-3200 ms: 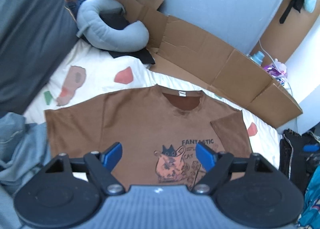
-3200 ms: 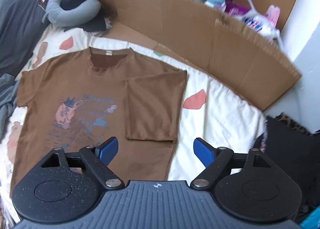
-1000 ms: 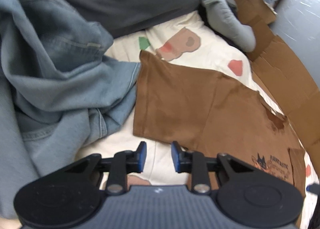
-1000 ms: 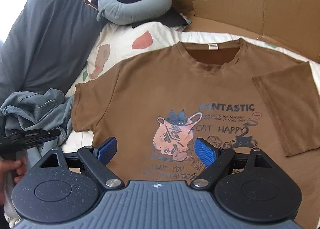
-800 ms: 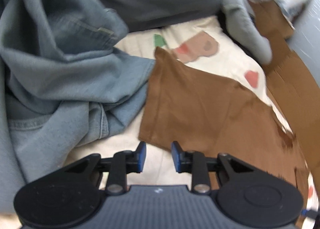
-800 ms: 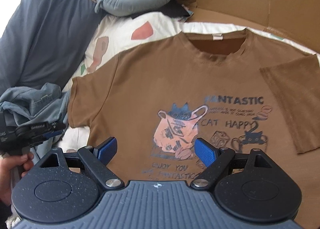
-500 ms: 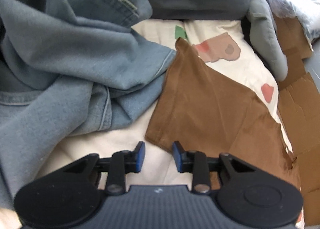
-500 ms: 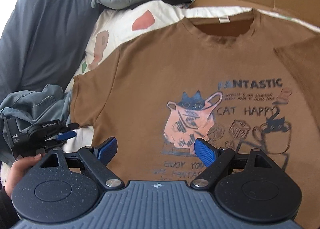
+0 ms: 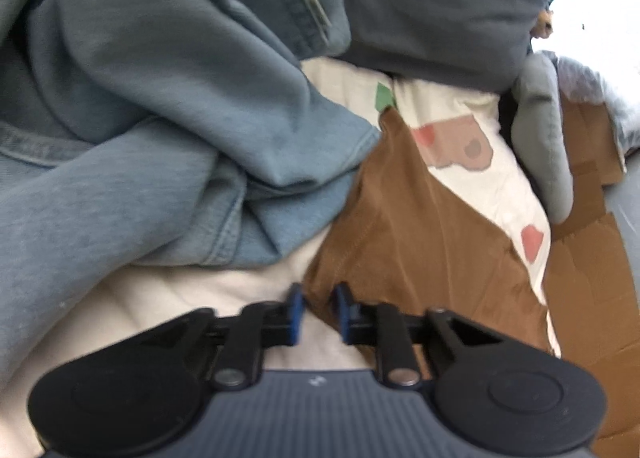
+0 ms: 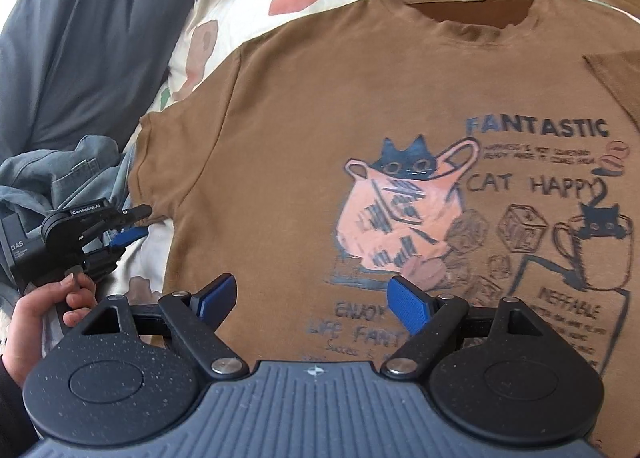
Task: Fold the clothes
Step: 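Grasp the unfolded side edge of the brown shirt with both tools, then lift the held side edge with both tools and fold it over the shirt body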
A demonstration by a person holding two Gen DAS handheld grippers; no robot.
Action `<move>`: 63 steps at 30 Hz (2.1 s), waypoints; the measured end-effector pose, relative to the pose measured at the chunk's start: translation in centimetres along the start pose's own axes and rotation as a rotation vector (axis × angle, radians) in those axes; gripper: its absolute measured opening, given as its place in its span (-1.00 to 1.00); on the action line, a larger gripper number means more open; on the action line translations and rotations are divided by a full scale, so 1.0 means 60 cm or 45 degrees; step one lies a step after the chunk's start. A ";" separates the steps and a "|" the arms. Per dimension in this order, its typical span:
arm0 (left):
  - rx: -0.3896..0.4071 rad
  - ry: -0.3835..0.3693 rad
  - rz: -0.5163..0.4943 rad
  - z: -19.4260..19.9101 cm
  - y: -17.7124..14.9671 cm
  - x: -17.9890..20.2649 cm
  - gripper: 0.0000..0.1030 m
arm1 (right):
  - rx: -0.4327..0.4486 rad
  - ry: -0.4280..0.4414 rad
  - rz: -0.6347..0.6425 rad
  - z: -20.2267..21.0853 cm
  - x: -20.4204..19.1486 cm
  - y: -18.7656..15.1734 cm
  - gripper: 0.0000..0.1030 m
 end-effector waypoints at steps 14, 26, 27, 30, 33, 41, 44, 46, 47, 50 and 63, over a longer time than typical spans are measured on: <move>0.060 -0.095 -0.132 0.060 0.038 0.064 -0.91 | 0.017 0.115 0.008 -0.034 -0.077 0.048 -0.29; 0.080 -0.155 -0.272 0.082 0.051 0.134 -0.92 | -0.047 0.283 -0.071 -0.094 -0.152 0.040 -0.86; 0.079 -0.156 -0.278 0.083 0.050 0.136 -0.92 | -0.047 0.294 -0.078 -0.100 -0.158 0.042 -0.86; 0.077 -0.160 -0.291 0.087 0.048 0.140 -0.92 | -0.057 0.313 -0.102 -0.123 -0.168 0.045 -0.86; 0.068 -0.170 -0.301 0.093 0.046 0.146 -0.92 | -0.065 0.311 -0.131 -0.141 -0.169 0.045 -0.86; 0.031 -0.224 -0.299 0.098 0.022 0.161 -0.92 | -0.052 0.324 -0.170 -0.170 -0.174 0.053 -0.86; 0.015 -0.246 -0.301 0.099 0.009 0.169 -0.92 | -0.054 0.314 -0.184 -0.181 -0.173 0.053 -0.88; 0.005 -0.260 -0.309 0.098 -0.001 0.175 -0.92 | -0.059 0.309 -0.193 -0.187 -0.170 0.052 -0.91; -0.004 -0.268 -0.310 0.097 -0.007 0.178 -0.92 | -0.062 0.307 -0.198 -0.190 -0.169 0.052 -0.93; -0.022 -0.293 -0.339 0.097 -0.021 0.190 -0.92 | -0.069 0.304 -0.214 -0.197 -0.166 0.050 -0.97; -0.158 -0.383 -0.404 0.081 -0.080 0.218 -0.92 | -0.028 0.328 -0.259 -0.206 -0.160 0.035 -0.88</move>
Point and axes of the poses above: each gripper's, at about its wrist camera, not at the fingertips, and z roughly against the way its jaws point, x to its right, y to its top, the point moved 9 cm from there along -z, roughly the way its jaws point, and after that the axes turned 1 degree about -x, right-handed, at the moved point
